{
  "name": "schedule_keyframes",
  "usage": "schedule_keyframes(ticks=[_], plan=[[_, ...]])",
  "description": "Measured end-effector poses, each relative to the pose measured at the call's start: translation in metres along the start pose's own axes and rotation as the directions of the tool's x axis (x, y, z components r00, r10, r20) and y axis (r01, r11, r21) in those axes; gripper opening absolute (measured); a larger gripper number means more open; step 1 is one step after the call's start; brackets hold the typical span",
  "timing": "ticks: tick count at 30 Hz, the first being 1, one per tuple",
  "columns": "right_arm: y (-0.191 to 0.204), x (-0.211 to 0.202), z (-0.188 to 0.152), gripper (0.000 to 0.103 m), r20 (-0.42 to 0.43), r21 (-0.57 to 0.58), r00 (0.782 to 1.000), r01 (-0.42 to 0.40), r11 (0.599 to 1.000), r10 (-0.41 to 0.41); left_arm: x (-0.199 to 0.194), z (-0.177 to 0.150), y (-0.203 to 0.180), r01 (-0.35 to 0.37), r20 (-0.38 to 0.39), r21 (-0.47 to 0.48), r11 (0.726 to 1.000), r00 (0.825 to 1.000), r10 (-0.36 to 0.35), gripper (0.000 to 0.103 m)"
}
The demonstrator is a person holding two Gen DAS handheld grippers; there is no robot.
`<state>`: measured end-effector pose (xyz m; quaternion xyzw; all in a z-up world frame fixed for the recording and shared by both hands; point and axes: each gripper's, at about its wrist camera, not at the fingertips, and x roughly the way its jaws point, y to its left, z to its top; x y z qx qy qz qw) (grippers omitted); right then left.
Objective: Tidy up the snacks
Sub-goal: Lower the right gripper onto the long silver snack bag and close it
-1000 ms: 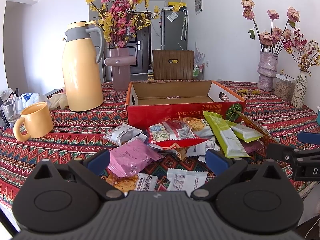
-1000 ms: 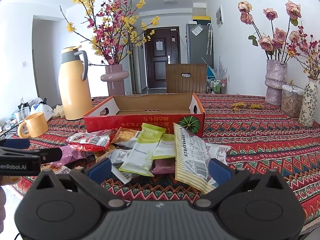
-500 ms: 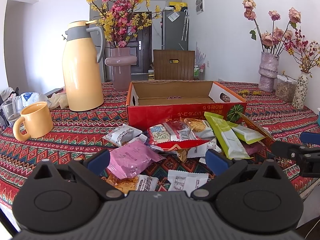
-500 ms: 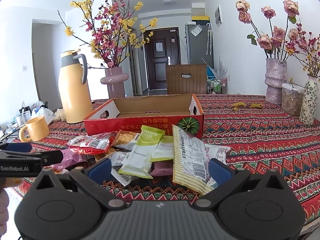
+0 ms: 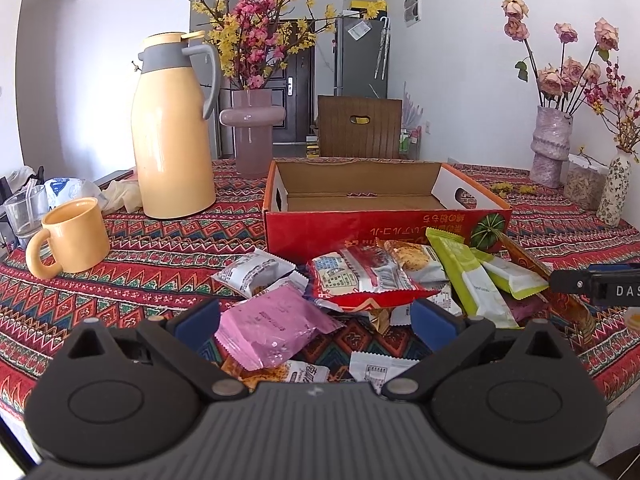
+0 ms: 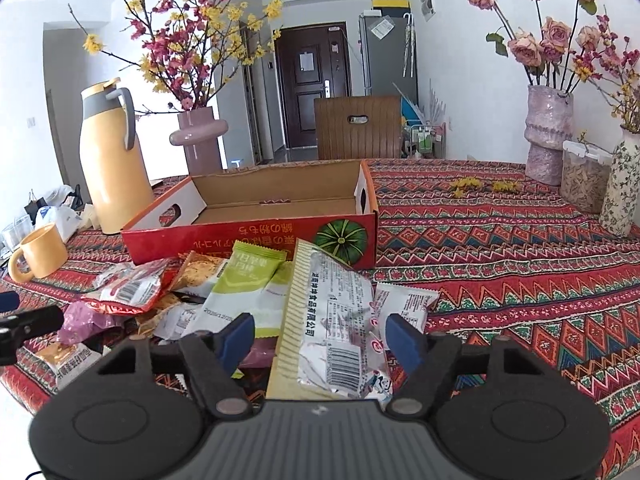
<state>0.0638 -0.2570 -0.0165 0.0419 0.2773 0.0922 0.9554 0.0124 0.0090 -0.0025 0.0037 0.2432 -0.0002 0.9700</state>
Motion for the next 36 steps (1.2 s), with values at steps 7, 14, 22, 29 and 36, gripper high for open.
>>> schedule_keyframes(ticks=[7, 14, 22, 29, 36], plan=[[-0.018, 0.034, 0.004, 0.069, -0.131, 0.029, 0.991, -0.017, 0.999, 0.021, 0.006, -0.001, 0.006, -0.008, -0.015, -0.013, 1.000, 1.000, 0.008, 0.103], [-0.031, 0.047, 0.002, 0.072, -0.180, 0.084, 0.982, -0.050, 0.995, 0.064, 0.011, -0.003, 0.006, 0.001, -0.031, -0.019, 1.000, 1.000, -0.002, 0.103], [-0.047, 0.049, -0.005, 0.065, -0.171, 0.164, 0.972, -0.133, 0.977, 0.161, 0.010, -0.003, 0.008, -0.003, -0.033, -0.026, 1.000, 0.999, 0.002, 0.103], [-0.059, 0.040, -0.007, 0.034, -0.142, 0.210, 0.974, -0.145, 0.967, 0.177, 0.011, -0.003, 0.008, -0.006, -0.034, -0.025, 1.000, 0.999, 0.005, 0.103], [-0.050, 0.015, -0.008, 0.031, -0.062, 0.164, 0.991, -0.111, 0.980, 0.123, 0.014, -0.005, 0.011, -0.024, -0.053, -0.022, 0.999, 0.998, 0.023, 0.103]])
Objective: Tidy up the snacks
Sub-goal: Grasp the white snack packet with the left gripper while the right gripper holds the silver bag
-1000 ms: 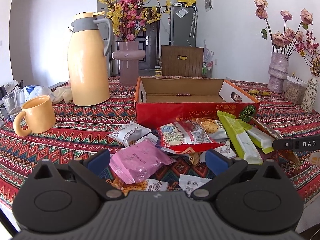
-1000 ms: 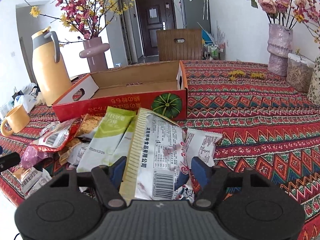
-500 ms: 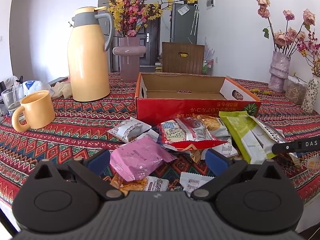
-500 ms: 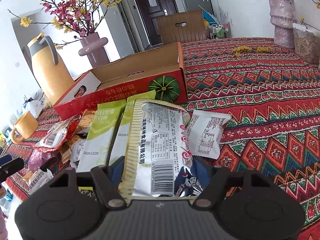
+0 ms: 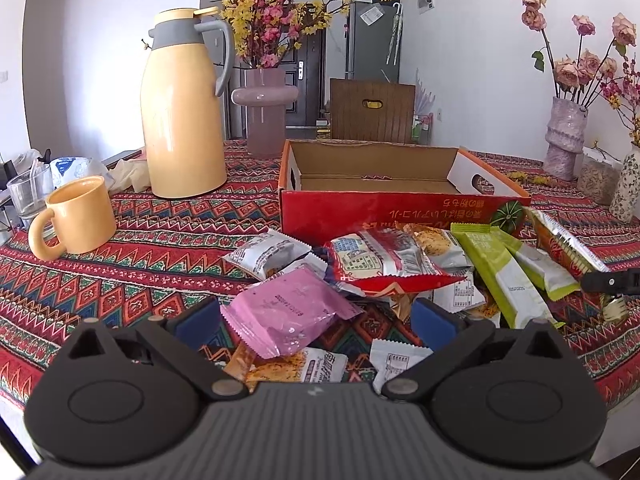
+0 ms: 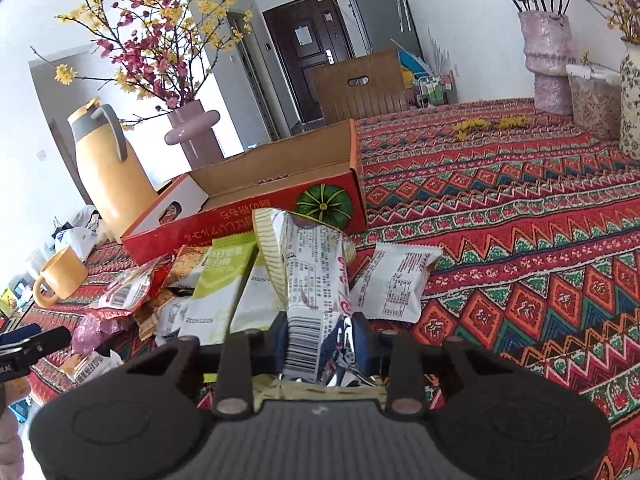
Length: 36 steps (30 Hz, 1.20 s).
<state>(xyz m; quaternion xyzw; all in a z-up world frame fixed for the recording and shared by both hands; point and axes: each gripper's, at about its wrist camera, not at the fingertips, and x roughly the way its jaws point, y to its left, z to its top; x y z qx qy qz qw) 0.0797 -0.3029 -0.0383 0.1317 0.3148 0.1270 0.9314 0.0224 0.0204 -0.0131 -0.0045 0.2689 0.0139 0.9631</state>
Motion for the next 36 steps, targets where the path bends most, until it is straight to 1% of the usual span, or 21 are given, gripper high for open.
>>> schedule_keyframes(ticks=[3, 5, 13, 18, 22, 25, 29, 33, 35, 36], plan=[[0.006, -0.011, -0.001, 0.031, 0.047, -0.014, 0.998, 0.028, 1.000, -0.027, 0.002, -0.002, 0.000, 0.001, -0.022, 0.005, 1.000, 1.000, 0.000, 0.103], [0.009, -0.017, -0.002, 0.031, 0.067, -0.021, 0.997, 0.034, 0.999, -0.032, 0.003, -0.004, -0.001, 0.006, -0.036, 0.010, 1.000, 0.999, -0.005, 0.103], [0.027, -0.035, -0.018, 0.031, 0.122, -0.065, 0.992, 0.053, 0.996, -0.045, 0.010, -0.018, -0.020, 0.065, -0.114, 0.049, 0.997, 0.992, -0.059, 0.103], [0.041, -0.044, -0.028, 0.031, 0.143, -0.102, 0.989, 0.047, 0.994, -0.032, 0.009, -0.021, -0.032, 0.082, -0.117, 0.076, 0.994, 0.990, -0.073, 0.102], [0.045, -0.046, -0.032, 0.031, 0.143, -0.102, 0.990, 0.025, 0.994, -0.010, 0.009, -0.023, -0.043, 0.102, -0.131, 0.103, 0.989, 0.987, -0.088, 0.089], [0.047, -0.049, -0.036, 0.031, 0.146, -0.107, 0.989, 0.017, 0.994, -0.001, 0.010, -0.025, -0.048, 0.107, -0.143, 0.121, 0.987, 0.986, -0.090, 0.084], [0.052, -0.051, -0.038, 0.031, 0.147, -0.110, 0.989, 0.002, 0.994, 0.014, 0.015, -0.030, -0.053, 0.131, -0.173, 0.126, 0.983, 0.979, -0.108, 0.069], [0.058, -0.050, -0.040, 0.031, 0.143, -0.121, 0.990, -0.005, 0.993, 0.023, 0.019, -0.032, -0.052, 0.131, -0.195, 0.117, 0.984, 0.975, -0.107, 0.062], [0.059, -0.048, -0.040, 0.031, 0.138, -0.122, 0.990, -0.010, 0.993, 0.027, 0.023, -0.033, -0.050, 0.131, -0.216, 0.103, 0.986, 0.971, -0.106, 0.050], [0.060, -0.047, -0.041, 0.031, 0.136, -0.122, 0.990, -0.012, 0.992, 0.029, 0.024, -0.033, -0.048, 0.137, -0.214, 0.094, 0.986, 0.970, -0.115, 0.050]])
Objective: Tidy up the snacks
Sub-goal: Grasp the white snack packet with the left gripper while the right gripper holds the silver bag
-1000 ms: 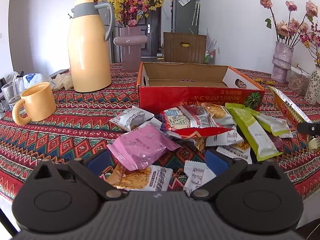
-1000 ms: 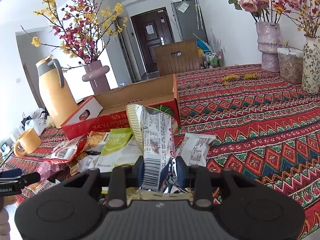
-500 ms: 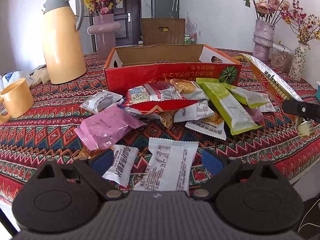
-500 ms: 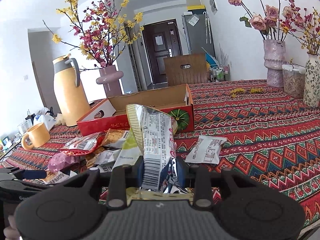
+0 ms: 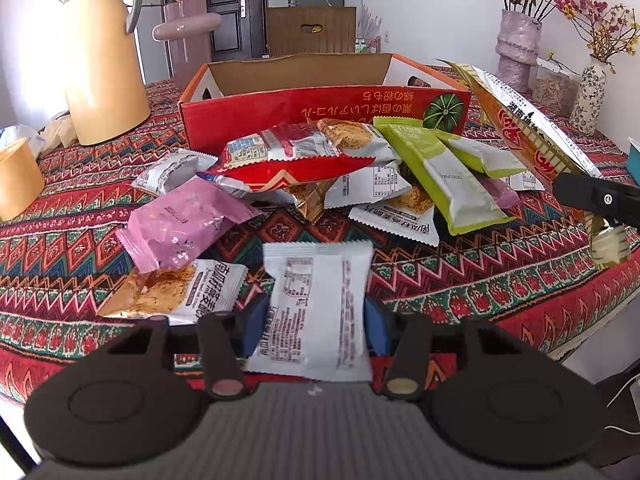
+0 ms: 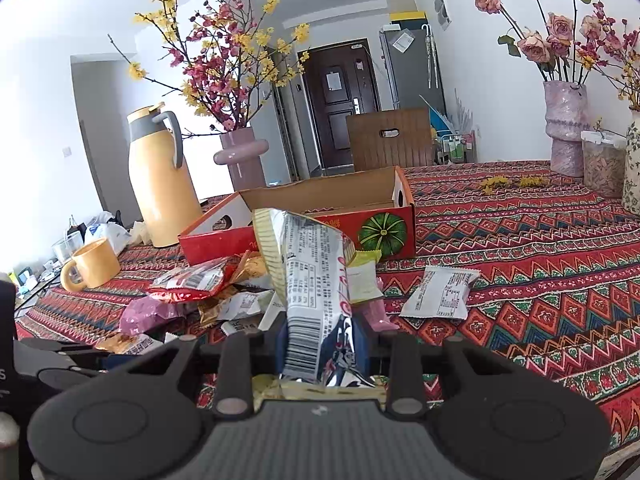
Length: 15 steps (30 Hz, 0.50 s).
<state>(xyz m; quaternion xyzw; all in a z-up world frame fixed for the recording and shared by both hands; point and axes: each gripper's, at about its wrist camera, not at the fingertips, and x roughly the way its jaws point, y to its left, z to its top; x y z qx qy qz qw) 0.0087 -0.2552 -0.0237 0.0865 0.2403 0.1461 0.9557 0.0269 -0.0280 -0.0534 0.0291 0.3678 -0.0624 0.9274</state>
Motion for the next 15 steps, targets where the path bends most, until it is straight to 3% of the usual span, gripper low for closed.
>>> schedule_keyframes(ticks=[4, 15], plan=[[0.003, 0.002, -0.001, 0.031, -0.005, -0.004, 1.000, -0.006, 1.000, 0.006, -0.002, 0.000, 0.002, 0.014, 0.008, -0.002, 1.000, 1.000, -0.014, 0.042], [0.004, -0.003, 0.002, 0.031, 0.003, -0.010, 1.000, 0.002, 1.000, -0.002, -0.020, 0.001, 0.004, 0.021, 0.058, -0.011, 1.000, 0.998, -0.020, 0.041]])
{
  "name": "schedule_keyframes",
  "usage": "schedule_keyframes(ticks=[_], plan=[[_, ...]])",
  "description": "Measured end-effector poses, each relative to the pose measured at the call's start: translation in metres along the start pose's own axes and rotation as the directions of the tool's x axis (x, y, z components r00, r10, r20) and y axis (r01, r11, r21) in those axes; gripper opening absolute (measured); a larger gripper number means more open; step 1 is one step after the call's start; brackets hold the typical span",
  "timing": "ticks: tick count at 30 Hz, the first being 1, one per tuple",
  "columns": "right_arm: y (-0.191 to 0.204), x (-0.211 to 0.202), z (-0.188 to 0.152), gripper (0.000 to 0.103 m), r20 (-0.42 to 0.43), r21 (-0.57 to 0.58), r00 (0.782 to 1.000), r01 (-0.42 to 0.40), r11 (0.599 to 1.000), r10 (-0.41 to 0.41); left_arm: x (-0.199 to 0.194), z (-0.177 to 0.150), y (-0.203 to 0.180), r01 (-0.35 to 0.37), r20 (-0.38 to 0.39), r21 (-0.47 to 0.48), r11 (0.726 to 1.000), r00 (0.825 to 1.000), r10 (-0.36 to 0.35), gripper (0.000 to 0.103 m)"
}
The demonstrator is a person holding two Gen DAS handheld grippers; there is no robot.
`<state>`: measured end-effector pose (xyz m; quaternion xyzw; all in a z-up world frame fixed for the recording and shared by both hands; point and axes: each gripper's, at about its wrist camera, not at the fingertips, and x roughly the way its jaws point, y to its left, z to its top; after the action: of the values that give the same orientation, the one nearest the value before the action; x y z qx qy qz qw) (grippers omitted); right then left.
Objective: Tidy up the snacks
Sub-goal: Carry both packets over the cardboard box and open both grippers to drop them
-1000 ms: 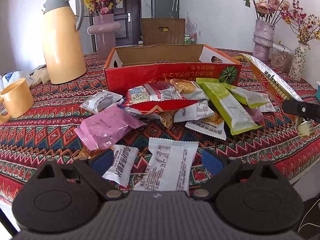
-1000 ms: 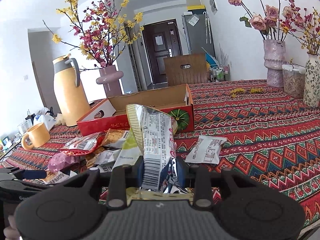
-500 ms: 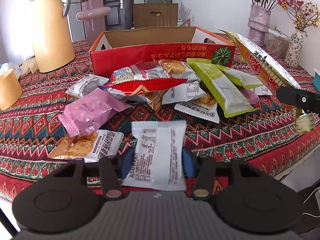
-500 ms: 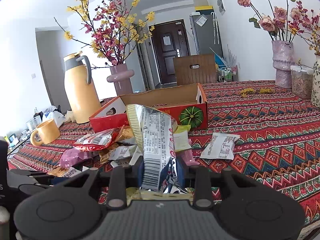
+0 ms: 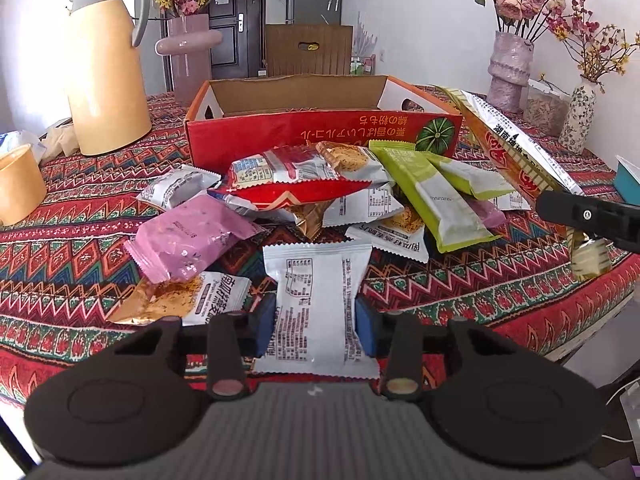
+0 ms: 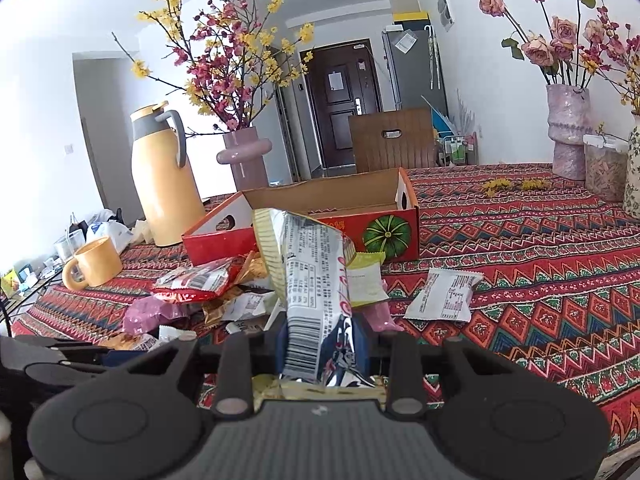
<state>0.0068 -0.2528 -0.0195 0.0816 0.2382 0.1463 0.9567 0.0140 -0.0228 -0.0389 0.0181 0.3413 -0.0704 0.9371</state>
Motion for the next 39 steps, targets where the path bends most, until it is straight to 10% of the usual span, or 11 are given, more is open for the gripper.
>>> schedule_keyframes(ticks=[19, 39], plan=[[0.003, 0.020, 0.036, 0.031, 0.065, -0.008, 0.997, 0.041, 0.999, -0.040, -0.034, 0.053, 0.014, -0.008, 0.203, -0.029, 1.000, 0.979, 0.013, 0.041], [-0.015, 0.110, 0.120, 0.031, 0.086, -0.023, 0.994, 0.074, 0.997, -0.072, 0.027, 0.160, 0.027, -0.079, 0.255, -0.025, 0.997, 0.963, 0.082, 0.042]])
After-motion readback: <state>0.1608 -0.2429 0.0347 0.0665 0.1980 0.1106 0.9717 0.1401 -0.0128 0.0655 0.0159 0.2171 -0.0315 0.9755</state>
